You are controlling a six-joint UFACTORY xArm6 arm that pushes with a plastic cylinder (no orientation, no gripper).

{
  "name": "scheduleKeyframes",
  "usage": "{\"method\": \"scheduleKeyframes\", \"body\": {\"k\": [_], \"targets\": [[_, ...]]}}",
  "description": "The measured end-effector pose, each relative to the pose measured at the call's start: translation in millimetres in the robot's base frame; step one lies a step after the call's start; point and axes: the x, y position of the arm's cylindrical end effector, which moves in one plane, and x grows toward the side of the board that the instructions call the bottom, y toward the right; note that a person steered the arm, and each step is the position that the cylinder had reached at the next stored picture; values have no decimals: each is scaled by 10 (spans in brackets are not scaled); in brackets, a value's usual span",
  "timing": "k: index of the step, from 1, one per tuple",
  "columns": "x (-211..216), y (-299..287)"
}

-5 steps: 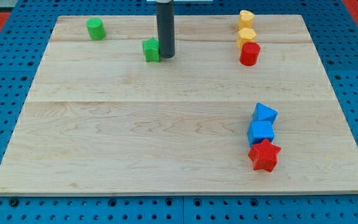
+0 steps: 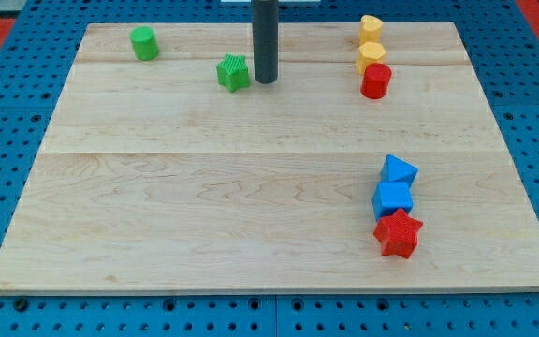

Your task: Push green star towards top center

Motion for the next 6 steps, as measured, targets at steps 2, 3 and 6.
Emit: {"method": "scheduleKeyframes", "body": {"k": [2, 3, 6], "targets": [[252, -749], [-2, -678], [-176, -631]]}}
